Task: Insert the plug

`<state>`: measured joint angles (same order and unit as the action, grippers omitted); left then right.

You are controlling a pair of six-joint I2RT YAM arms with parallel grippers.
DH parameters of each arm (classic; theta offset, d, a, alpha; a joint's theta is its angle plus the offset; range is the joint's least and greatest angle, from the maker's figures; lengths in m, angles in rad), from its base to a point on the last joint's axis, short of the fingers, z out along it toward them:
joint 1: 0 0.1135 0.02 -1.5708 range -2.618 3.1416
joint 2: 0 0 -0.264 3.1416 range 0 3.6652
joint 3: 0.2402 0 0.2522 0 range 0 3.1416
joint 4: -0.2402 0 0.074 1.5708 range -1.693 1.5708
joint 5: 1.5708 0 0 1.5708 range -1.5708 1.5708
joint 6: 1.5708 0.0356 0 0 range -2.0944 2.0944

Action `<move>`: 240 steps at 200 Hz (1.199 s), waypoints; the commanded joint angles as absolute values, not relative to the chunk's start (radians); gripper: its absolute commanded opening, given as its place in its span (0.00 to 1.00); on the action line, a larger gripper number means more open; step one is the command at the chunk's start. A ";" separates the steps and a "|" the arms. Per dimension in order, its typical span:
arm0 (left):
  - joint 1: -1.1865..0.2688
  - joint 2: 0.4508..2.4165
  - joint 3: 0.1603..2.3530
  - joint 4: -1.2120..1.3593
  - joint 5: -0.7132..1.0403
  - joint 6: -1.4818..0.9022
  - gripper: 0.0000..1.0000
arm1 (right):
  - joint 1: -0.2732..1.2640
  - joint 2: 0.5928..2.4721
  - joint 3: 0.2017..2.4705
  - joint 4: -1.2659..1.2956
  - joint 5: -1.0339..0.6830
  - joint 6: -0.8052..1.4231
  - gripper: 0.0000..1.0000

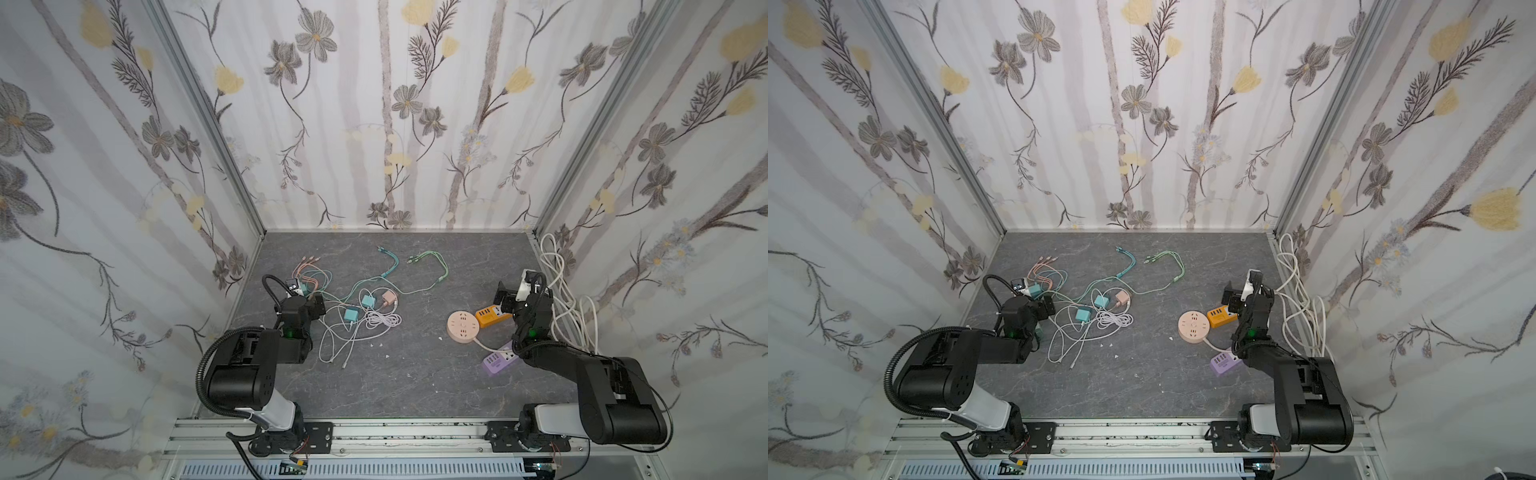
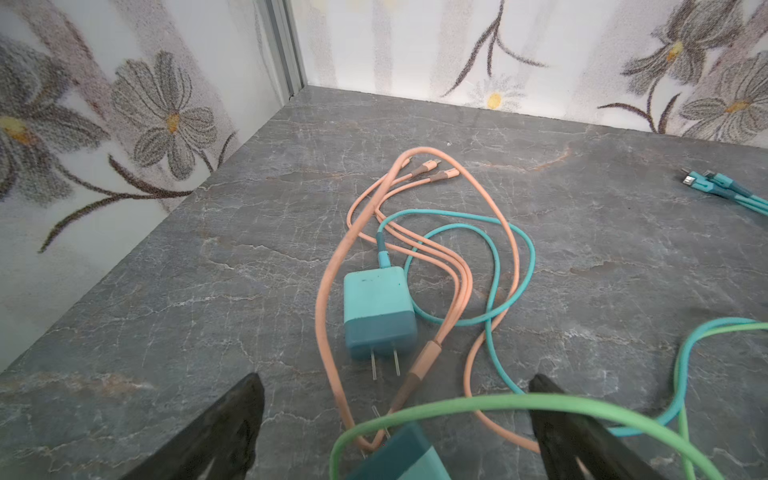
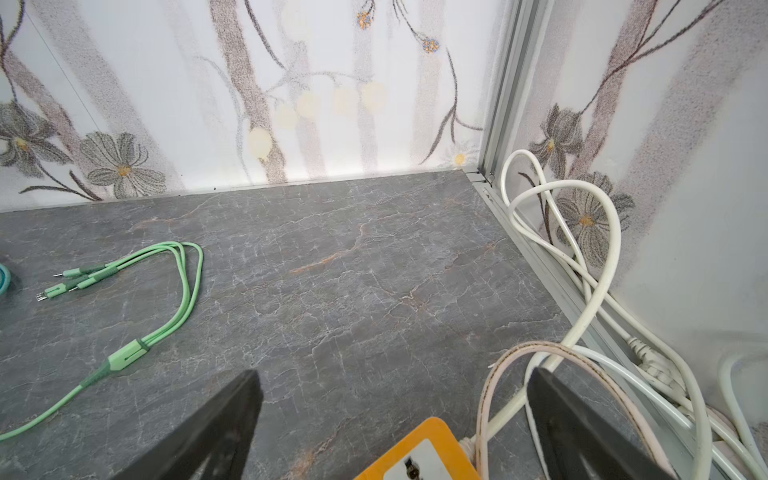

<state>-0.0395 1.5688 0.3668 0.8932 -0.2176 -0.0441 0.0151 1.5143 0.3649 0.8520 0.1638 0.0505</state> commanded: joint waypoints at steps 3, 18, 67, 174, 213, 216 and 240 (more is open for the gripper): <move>-0.041 1.571 0.375 0.943 -0.233 -0.038 1.00 | 0.016 1.518 0.370 0.891 0.177 0.036 0.99; -0.039 1.571 0.374 0.942 -0.233 -0.037 1.00 | 0.015 1.518 0.370 0.891 0.176 0.035 0.99; -0.040 1.569 0.375 0.942 -0.233 -0.038 1.00 | 0.015 1.519 0.370 0.891 0.177 0.035 0.99; -0.038 1.570 0.375 0.941 -0.232 -0.037 1.00 | 0.015 1.518 0.370 0.891 0.175 0.035 0.99; -0.040 1.510 0.374 0.897 -0.252 -0.043 1.00 | 0.015 1.511 0.361 0.903 0.165 0.032 0.99; -0.040 1.496 0.371 0.889 -0.262 -0.045 1.00 | 0.015 1.508 0.358 0.906 0.161 0.031 0.99; -0.044 1.299 0.404 0.633 -0.413 -0.128 1.00 | 0.017 1.423 0.335 0.879 0.162 0.029 0.99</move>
